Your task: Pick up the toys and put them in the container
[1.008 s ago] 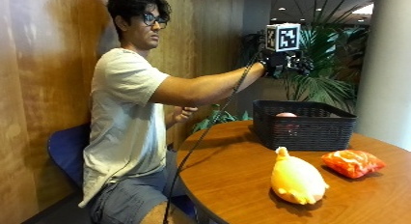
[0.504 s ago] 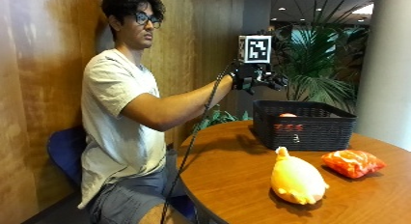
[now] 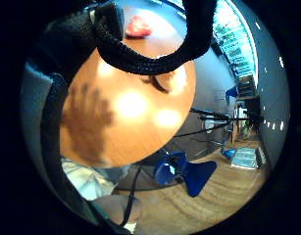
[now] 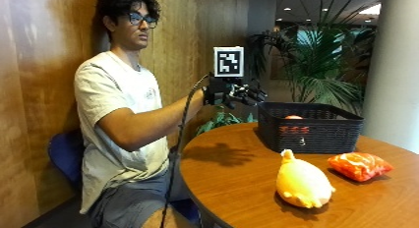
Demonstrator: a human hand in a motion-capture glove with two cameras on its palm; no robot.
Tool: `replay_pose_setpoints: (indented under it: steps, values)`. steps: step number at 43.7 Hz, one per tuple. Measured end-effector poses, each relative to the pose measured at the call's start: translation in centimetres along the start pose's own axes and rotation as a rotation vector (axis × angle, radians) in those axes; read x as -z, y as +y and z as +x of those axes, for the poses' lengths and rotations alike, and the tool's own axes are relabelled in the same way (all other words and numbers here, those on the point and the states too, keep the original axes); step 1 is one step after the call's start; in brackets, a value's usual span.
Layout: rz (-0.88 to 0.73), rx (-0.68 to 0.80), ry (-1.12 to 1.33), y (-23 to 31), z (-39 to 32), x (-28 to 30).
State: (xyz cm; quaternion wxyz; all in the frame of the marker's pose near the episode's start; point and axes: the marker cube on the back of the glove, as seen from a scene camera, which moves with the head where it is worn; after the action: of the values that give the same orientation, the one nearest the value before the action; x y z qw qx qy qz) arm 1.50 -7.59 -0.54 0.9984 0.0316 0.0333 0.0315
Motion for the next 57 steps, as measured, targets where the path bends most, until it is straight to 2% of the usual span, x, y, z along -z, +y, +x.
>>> replay_pose_setpoints:
  steps: [5, 9, 12, 15, 20, 26, 32, 37, 42, 50, 57]
  values:
    - [-0.016, -0.017, 0.082, 2.2, 1.3, -0.4]
    - [-0.011, -0.087, 0.128, 3.2, 2.2, -0.6]
    - [-0.019, -0.052, 0.086, 4.0, 2.1, -0.7]
    - [-0.023, -0.085, 0.117, 4.5, 2.7, -1.1]
    - [-0.031, -0.048, 0.173, 5.4, 4.0, -1.8]
    - [-0.038, -0.042, 0.016, 6.1, 3.1, -2.0]
    - [-0.032, -0.041, 0.006, 6.3, 3.1, -2.3]
    - [-0.020, -0.113, -0.019, 6.0, 3.2, -2.1]
    - [-0.022, -0.066, 0.029, 6.3, 3.3, -2.4]
    - [-0.020, -0.106, 0.024, 6.1, 3.3, -2.5]
    - [-0.019, -0.059, -0.007, 6.3, 3.2, -2.6]
